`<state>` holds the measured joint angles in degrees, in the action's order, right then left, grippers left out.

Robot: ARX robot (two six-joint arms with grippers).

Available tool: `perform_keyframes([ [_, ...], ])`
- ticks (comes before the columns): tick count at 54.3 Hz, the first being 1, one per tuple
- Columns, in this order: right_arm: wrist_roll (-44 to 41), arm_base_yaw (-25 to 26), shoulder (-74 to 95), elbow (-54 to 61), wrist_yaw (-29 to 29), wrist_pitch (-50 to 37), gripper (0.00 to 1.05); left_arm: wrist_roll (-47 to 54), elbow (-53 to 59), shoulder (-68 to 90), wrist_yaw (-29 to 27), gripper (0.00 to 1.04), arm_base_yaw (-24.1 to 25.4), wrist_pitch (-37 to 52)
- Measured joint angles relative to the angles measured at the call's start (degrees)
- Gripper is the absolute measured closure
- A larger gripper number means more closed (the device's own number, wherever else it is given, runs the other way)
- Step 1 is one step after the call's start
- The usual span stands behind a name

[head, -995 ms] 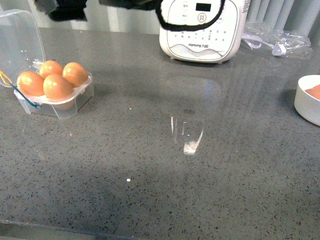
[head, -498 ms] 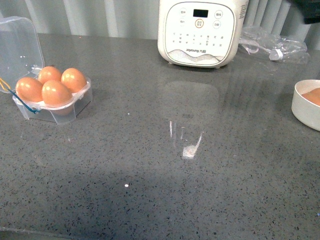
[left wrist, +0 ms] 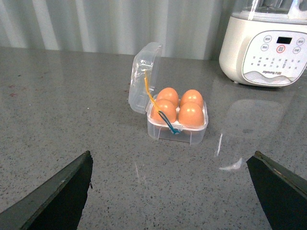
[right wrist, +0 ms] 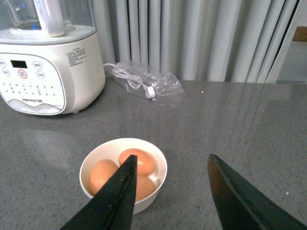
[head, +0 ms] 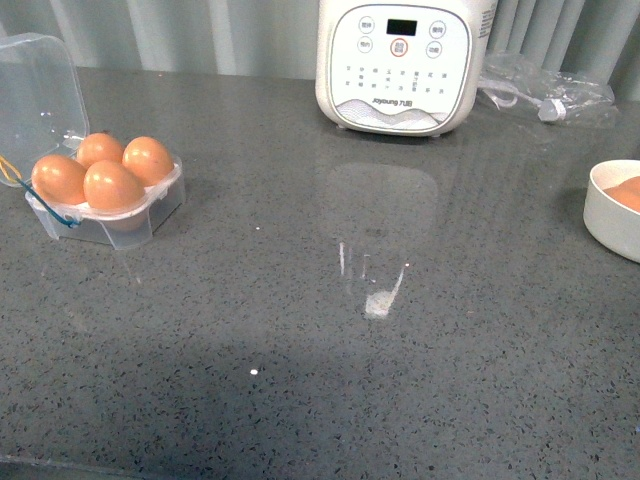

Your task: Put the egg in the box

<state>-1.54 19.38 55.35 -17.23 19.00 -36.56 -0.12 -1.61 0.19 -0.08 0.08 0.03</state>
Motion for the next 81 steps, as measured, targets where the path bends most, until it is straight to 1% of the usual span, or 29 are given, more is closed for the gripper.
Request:
perform_keyframes([
  [7,0.74,-4.09,-8.74,5.70,-4.55,1.70,0.90,0.00,0.00,-0.02,0.04,0.07,0.00,0.00],
  [10,0.83,-5.57,-10.62,7.19,-5.92,2.43,1.01,0.00,0.00,-0.02,0.02,0.07,0.00,0.00],
  [11,0.72,-6.05,-11.28,7.69,-6.21,2.67,1.02,0.00,0.00,-0.02,0.02,0.07,0.00,0.00],
  [20,0.92,-10.21,-17.92,11.26,-10.38,5.68,1.02,0.00,0.00,-0.02,0.04,0.07,0.00,0.00],
  [30,0.92,-13.68,-24.50,13.60,-13.49,9.75,1.02,0.00,0.00,-0.02,0.02,0.07,0.00,0.00],
  [33,0.94,-16.35,-26.08,14.03,-17.86,10.95,1.02,0.00,0.00,-0.02,0.02,0.07,0.00,0.00],
  [34,0.94,-17.20,-26.64,14.19,-18.47,11.34,1.02,0.00,0.00,-0.02,0.02,0.07,0.00,0.00],
  [39,0.92,-19.02,-28.83,14.75,-18.51,12.85,1.02,0.00,0.00,-0.02,0.04,0.07,0.00,0.00],
  [42,0.92,-19.17,-30.36,15.06,-18.69,13.99,1.02,0.00,0.00,-0.02,0.04,0.07,0.00,0.00],
  [48,0.92,-19.17,-31.61,16.94,-18.95,12.87,1.02,0.00,0.00,-0.02,0.02,0.07,0.00,0.00],
  [81,0.94,-19.17,-43.58,16.94,-18.95,24.55,1.02,0.00,0.00,-0.02,0.04,0.07,0.00,0.00],
])
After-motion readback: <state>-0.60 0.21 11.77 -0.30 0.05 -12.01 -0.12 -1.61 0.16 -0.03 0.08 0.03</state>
